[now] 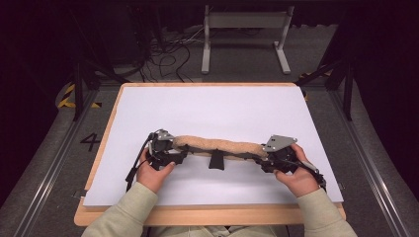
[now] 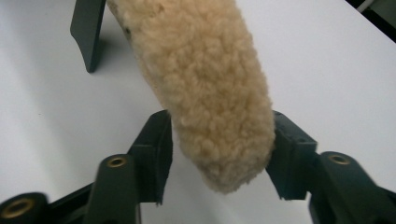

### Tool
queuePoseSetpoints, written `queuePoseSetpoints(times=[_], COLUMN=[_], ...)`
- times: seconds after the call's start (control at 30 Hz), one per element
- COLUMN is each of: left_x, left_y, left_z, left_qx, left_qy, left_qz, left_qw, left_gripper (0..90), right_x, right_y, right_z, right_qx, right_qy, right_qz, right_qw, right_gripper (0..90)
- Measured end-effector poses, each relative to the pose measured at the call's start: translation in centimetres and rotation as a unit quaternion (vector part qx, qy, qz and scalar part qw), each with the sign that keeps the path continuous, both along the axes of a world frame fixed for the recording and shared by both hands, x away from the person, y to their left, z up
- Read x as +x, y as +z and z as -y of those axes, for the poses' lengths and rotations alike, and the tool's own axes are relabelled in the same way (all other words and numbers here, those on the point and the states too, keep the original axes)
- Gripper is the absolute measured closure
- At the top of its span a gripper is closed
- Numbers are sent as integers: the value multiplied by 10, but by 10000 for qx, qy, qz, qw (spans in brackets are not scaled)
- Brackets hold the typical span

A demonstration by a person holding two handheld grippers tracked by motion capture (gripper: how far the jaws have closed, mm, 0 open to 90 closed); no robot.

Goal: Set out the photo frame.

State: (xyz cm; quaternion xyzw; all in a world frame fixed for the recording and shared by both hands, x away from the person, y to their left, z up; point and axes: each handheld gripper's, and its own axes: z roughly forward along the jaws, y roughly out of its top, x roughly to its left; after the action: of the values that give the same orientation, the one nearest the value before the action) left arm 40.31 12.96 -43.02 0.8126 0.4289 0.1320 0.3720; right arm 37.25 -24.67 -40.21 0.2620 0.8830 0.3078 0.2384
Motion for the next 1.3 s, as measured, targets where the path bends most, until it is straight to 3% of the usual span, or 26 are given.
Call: queuePoseSetpoints(times=[0.17,0.3,0.33,0.37,0.43,0.67,0.77,0.83,0.93,1.07,1.13,1.17,1.3], left_x=[-12,-22,-24,-24,-24,-18,-14,-14,-11,-9,-8,-8,-8], left_y=[8,13,13,13,12,8,5,4,2,-1,-1,-1,-1], left_z=[-10,-19,-20,-20,-16,-4,1,4,8,10,11,11,10], left_qx=[141,48,-26,-12,-33,32,83,132,132,160,180,189,212], left_qy=[164,126,86,-62,-197,-324,-336,-355,-366,-376,-379,-371,-339], left_qz=[186,247,201,172,60,-11,-39,-7,-19,-81,-71,-77,-16], left_qw=[9996,9996,9998,9998,9998,9995,9994,9993,9992,9991,9991,9991,9992], left_gripper=[451,750,750,838,899,900,900,900,900,900,900,900,900], right_x=[-3,-6,-6,-8,-8,-10,-13,-16,-19,-17,-15,-11,-5], right_y=[0,4,5,6,8,8,11,14,18,18,17,12,6], right_z=[6,14,16,19,23,28,31,36,44,49,51,52,50], right_qx=[75,94,101,100,103,51,-149,-262,-176,26,130,343,331], right_qy=[17,51,69,87,102,148,207,259,124,-93,-73,-288,-415], right_qz=[-69,-28,-20,9,27,-33,57,72,32,271,313,368,420], right_qw=[9999,9999,9999,9999,9999,9999,9997,9993,9998,9996,9994,9983,9977], right_gripper=[400,408,415,423,429,438,494,592,768,900,900,900,900])
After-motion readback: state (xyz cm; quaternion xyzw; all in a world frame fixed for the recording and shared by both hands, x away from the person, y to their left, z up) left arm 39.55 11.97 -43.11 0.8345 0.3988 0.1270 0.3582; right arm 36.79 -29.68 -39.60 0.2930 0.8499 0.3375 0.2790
